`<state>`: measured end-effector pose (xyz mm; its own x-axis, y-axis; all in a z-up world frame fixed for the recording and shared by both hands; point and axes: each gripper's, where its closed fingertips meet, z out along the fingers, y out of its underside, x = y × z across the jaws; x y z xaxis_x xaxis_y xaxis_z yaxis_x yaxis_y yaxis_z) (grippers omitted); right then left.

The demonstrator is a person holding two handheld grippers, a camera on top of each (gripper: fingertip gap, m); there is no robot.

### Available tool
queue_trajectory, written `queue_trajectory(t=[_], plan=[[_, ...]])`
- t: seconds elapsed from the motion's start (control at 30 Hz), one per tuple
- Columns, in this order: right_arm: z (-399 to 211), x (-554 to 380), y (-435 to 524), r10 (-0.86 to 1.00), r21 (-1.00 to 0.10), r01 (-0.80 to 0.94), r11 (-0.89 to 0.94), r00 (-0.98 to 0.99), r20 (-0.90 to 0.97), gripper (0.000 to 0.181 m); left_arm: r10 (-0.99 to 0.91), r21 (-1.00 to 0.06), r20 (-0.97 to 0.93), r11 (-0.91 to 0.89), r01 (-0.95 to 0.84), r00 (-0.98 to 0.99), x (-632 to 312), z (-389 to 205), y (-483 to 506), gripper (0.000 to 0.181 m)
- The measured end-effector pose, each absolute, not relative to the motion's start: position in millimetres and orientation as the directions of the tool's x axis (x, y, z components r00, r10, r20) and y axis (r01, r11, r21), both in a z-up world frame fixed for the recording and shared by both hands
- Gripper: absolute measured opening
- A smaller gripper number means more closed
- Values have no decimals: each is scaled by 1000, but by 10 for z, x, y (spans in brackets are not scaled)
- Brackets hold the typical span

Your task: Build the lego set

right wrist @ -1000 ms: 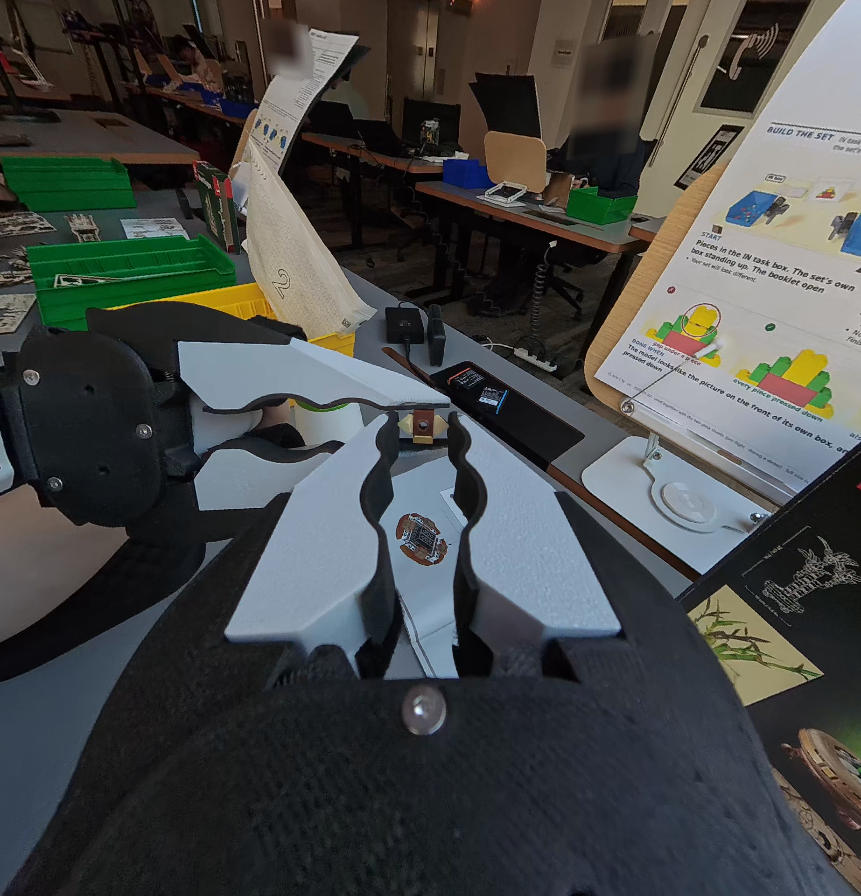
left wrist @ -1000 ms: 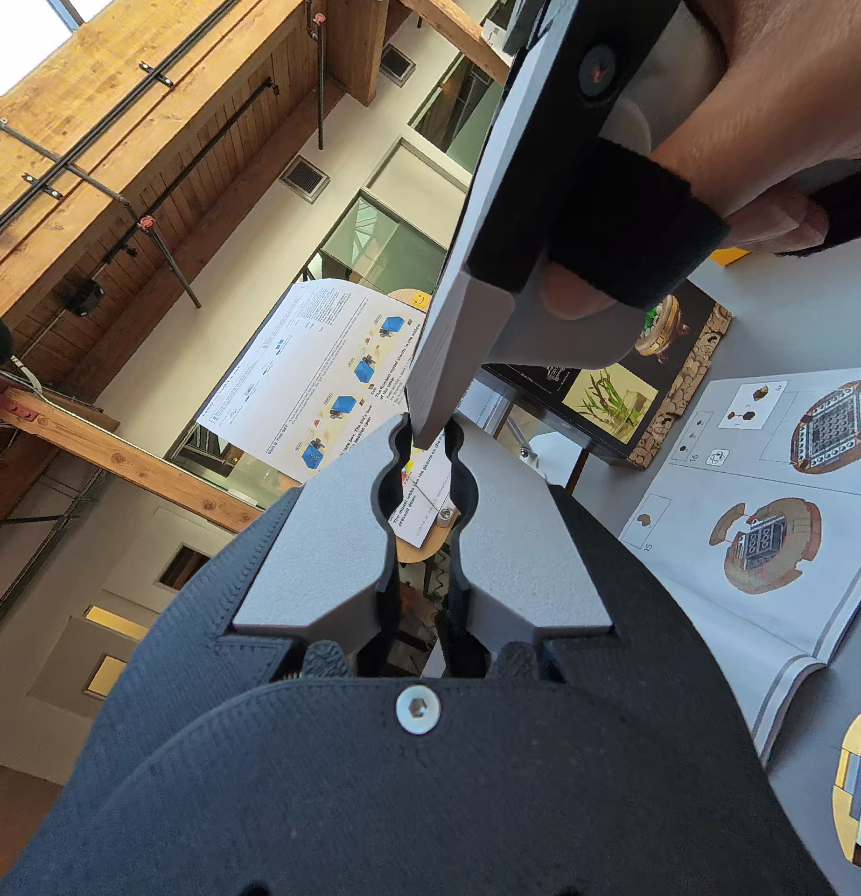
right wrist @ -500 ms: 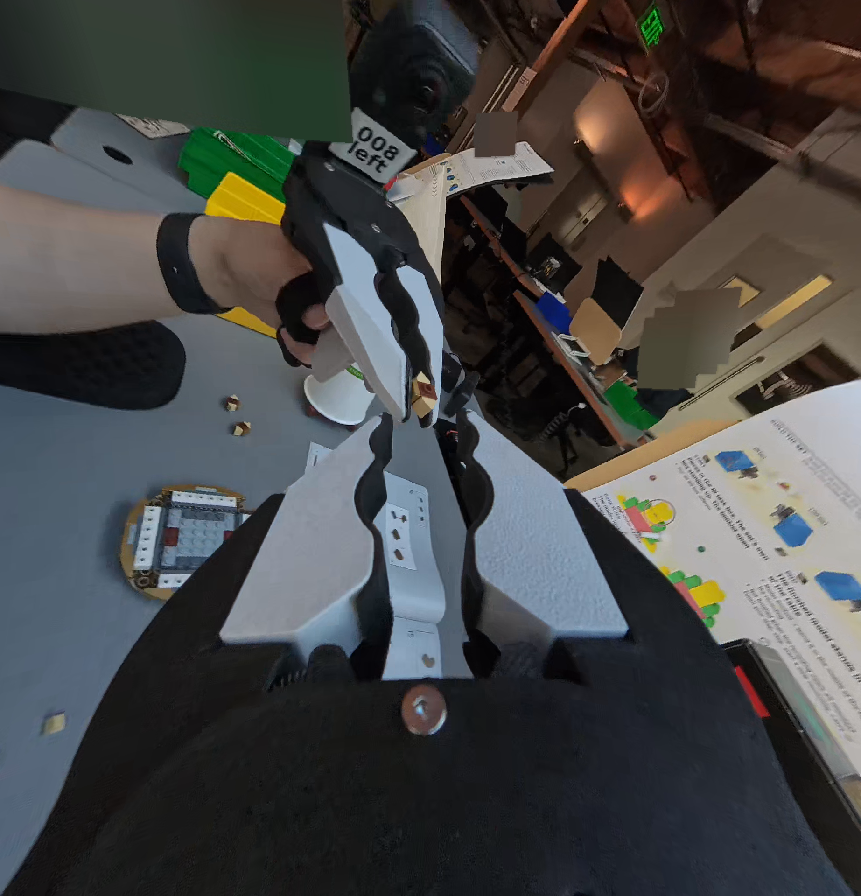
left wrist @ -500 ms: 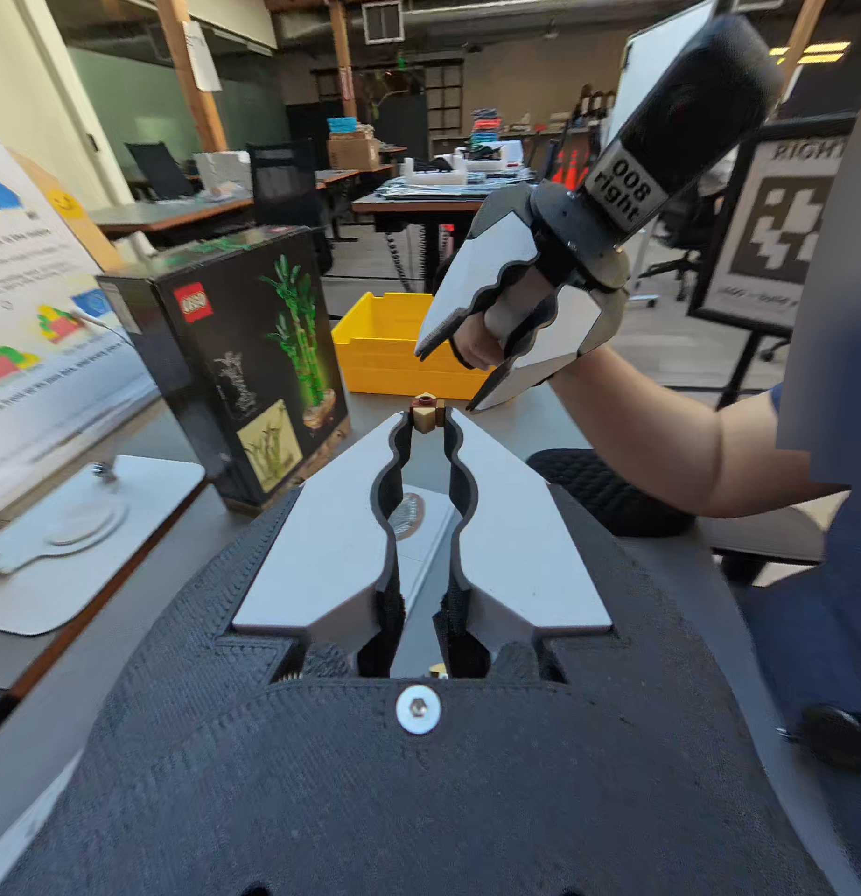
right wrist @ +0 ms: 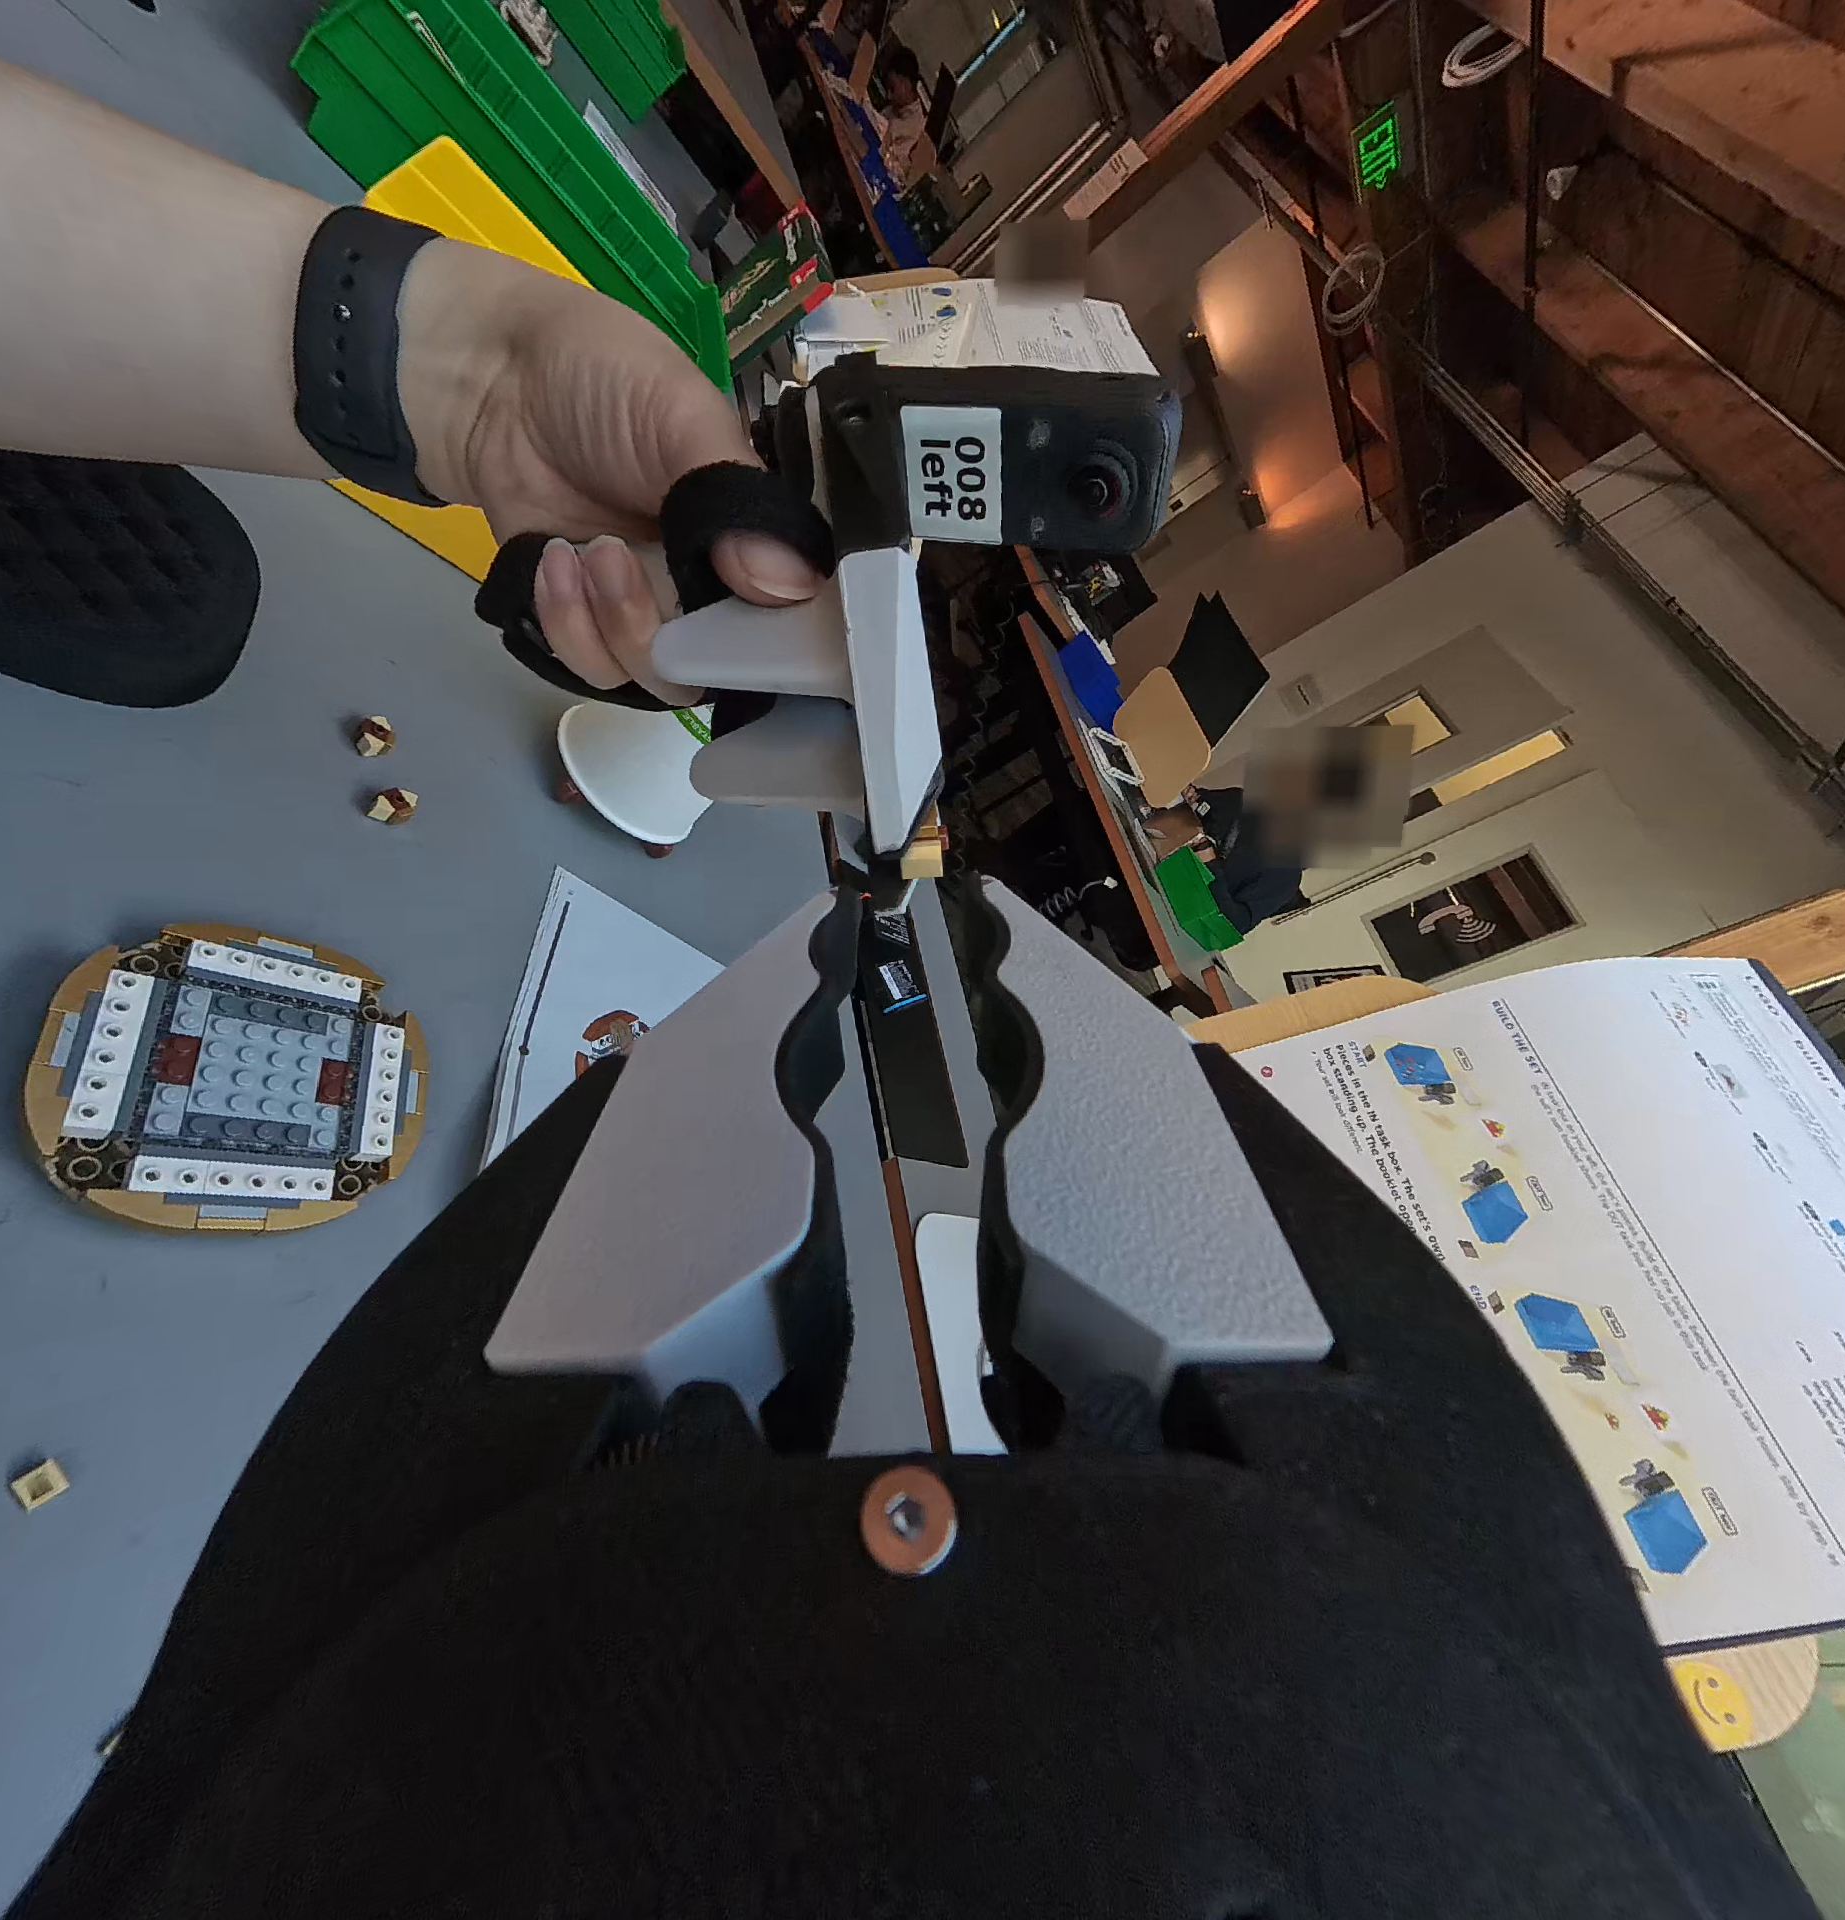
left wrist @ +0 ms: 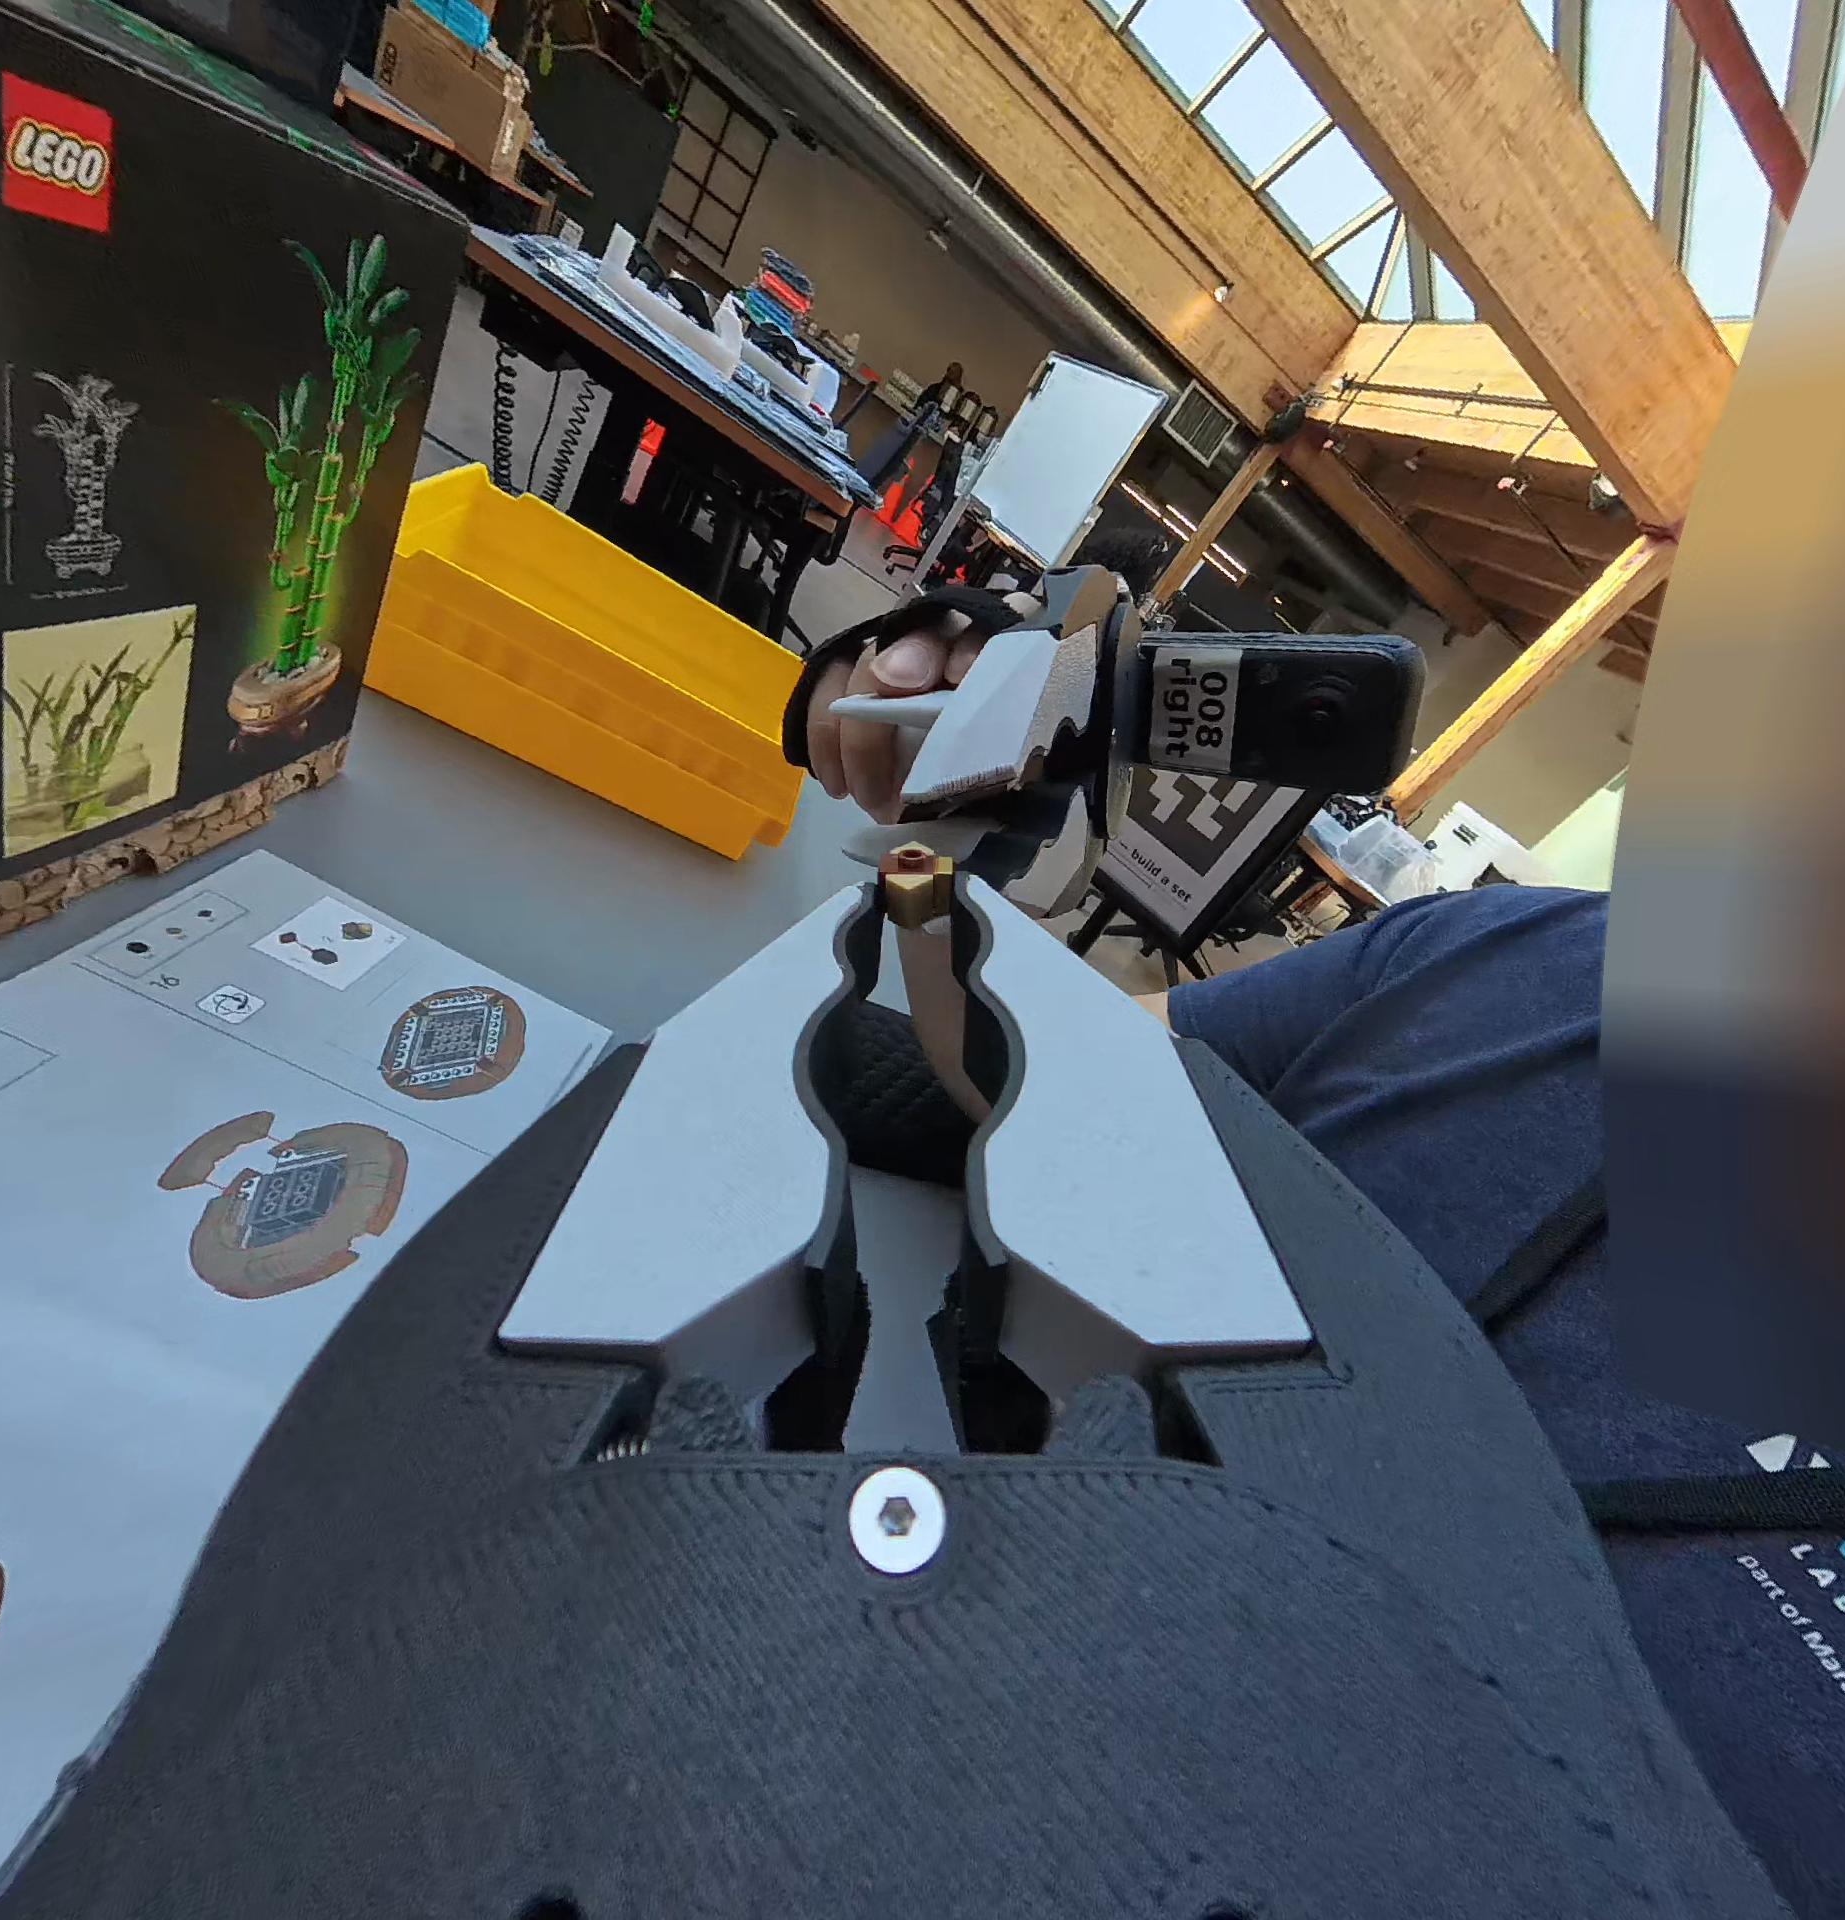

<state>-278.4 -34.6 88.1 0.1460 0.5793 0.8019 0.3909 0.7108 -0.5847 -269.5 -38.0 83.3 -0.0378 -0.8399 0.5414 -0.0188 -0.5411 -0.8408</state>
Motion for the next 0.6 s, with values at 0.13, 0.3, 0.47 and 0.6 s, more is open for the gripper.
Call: queue_trajectory(t=[0.13,0.3,0.47,0.6], plan=[[851,-2833,-359,578,-579,389,716,135,805,17,-795,-800,600,-599,-40,-94,-2680,821,-434,11],[838,-2872,-402,604,-601,367,710,122,788,11,-778,-784,620,-618,-60,-100,-2668,780,-443,11],[905,-2868,-408,680,-689,303,658,154,717,8,-769,-781,619,-624,-19,-160,-2691,883,-464,22],[984,-2819,-346,811,-830,184,526,185,555,8,-791,-798,592,-602,24,-153,-2750,956,-432,24]])
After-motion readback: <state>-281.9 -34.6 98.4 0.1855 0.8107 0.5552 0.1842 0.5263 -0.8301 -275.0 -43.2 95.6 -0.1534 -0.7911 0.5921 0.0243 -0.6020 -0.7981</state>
